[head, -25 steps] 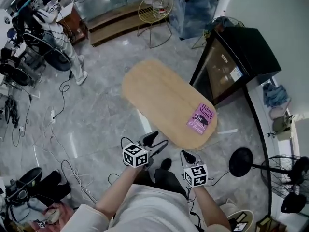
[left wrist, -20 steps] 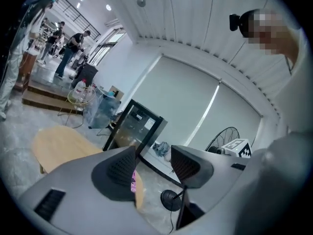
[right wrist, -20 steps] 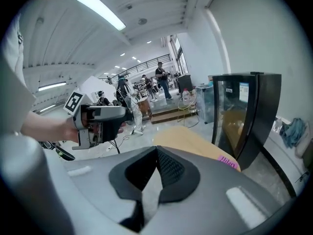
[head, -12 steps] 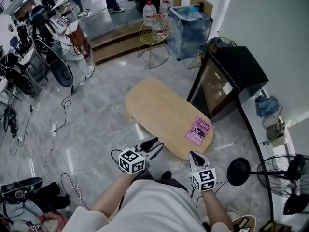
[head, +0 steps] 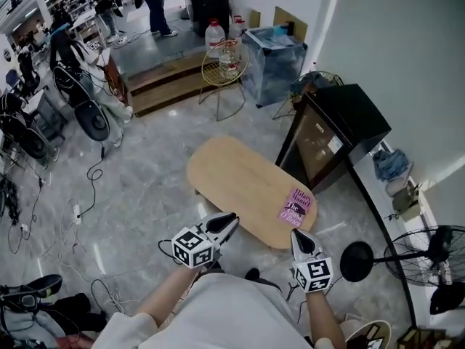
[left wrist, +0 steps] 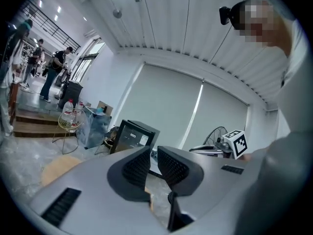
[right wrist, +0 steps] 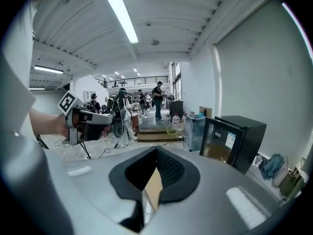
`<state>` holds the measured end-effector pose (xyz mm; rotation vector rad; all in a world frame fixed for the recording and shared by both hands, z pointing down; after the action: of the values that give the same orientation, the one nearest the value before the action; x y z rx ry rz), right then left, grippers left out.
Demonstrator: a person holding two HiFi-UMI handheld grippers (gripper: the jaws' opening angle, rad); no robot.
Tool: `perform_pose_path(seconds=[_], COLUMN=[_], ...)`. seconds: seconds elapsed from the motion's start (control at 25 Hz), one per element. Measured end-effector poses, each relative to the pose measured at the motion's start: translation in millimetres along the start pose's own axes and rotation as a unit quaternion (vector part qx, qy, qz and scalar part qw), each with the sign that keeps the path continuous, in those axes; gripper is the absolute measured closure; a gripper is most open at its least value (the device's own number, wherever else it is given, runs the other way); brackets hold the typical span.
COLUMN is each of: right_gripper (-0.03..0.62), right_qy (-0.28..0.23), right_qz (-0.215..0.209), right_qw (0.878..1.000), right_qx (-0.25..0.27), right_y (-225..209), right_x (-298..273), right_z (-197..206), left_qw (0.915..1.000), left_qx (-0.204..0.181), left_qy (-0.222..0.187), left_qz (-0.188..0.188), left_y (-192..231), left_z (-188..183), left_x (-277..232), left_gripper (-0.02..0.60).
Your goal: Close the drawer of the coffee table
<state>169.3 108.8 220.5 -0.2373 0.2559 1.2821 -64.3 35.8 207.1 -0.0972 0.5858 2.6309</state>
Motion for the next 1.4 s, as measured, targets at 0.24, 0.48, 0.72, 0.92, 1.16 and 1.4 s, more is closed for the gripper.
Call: perform_pose_path(seconds=[0.24,0.48,0.72,0.92,1.16,1.4], right_gripper=[0.583,0.583,0.583,0.583,0.583,0.583], right_qy=[-0.034,-0.058,-0.064,-0.064,-0.066,-0.068], right_qz=[0.013,0.019,0.024,0.023,0.028,0.033], right_qw=[0.999,0.998,0.998,0.998,0.997,0.997], right_qx=[-0.005,0.005,0.008,0.014,0.013,0.012], right_y=[6.7,12.7,13.8,15.0,13.2,8.1], right_x=[12.9,16.7,10.6,9.9,10.6,11.3], right_z=[-33.0,-53.9,-58.5,-57.4,-58.7,-57.8], left_qw=[0.9988,0.9969,0.997,0.9971,0.997,0.997], left_qx=[-0.031,-0.071,-0.068,-0.067,-0.068,-0.068], left_qy=[-0.03,-0.026,-0.028,-0.029,-0.029,-0.03], left_qz=[-0.023,-0.022,-0.021,-0.022,-0.022,-0.022], left_y=[4.2,1.3,10.4,14.0,16.6,19.3], left_z=[-33.4,-52.5,-55.0,-53.6,-53.6,-55.2], left_x=[21.7,30.1,28.4,27.7,27.3,23.7], left_gripper=[0.573,0.574,0.574,0.574,0.574,0.574])
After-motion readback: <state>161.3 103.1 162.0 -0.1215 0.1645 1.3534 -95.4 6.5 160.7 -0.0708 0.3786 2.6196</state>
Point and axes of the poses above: the fingertips, and each gripper's own axes: x backward along the fingers, y to its left, z out of its underside, the point moved 5 cm from there along x, backward along the fingers, and after that the axes turned 6 degrees about z, right-handed, at the moved point
